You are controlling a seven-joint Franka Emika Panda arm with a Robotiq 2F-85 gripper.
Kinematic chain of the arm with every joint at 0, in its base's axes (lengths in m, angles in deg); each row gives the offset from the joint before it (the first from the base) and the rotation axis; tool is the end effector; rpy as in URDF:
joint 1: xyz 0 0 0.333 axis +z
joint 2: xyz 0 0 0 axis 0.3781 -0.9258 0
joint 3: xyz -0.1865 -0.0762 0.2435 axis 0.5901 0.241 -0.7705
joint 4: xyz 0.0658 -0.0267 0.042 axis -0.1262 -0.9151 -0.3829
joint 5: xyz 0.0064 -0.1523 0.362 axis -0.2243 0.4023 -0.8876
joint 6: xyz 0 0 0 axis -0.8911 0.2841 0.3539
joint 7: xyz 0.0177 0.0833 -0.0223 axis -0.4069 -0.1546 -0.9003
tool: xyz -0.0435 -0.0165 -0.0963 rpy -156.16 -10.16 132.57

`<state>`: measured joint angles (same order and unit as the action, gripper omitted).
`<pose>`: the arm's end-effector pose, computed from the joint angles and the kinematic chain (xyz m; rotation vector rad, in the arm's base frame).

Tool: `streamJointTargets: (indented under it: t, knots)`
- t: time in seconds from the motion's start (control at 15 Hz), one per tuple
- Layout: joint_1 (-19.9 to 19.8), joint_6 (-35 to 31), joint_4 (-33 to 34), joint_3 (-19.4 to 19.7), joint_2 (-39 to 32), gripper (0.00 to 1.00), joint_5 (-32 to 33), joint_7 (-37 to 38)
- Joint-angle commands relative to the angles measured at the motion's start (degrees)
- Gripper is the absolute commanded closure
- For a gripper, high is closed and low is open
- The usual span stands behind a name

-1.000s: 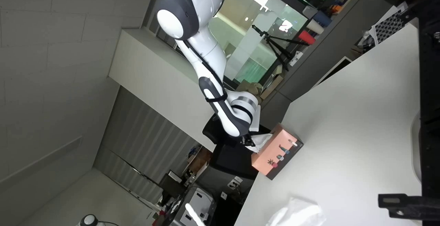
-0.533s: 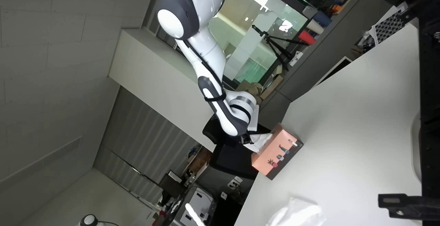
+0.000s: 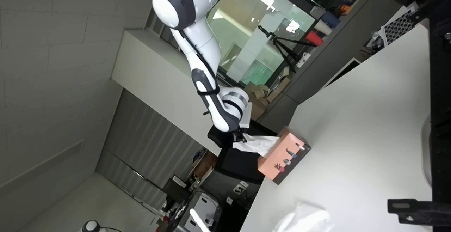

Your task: Remove the tissue out of the tissue box and put it on the table

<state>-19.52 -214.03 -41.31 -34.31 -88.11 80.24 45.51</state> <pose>0.7398 0.0187 0.2184 2.7597 0.5457 1.0164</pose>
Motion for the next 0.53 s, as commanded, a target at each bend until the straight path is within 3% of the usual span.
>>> streamJointTargets:
  t: [0.0,0.27,0.47]
  knots:
    - [-2.0,2.3,-1.4,-2.7,4.8,1.00,2.3,-0.3]
    - [-5.0,3.8,-2.8,-8.4,8.7,1.00,1.6,-4.2]
    - [-9.3,4.7,-4.2,-15.7,10.8,1.00,0.8,-8.3]
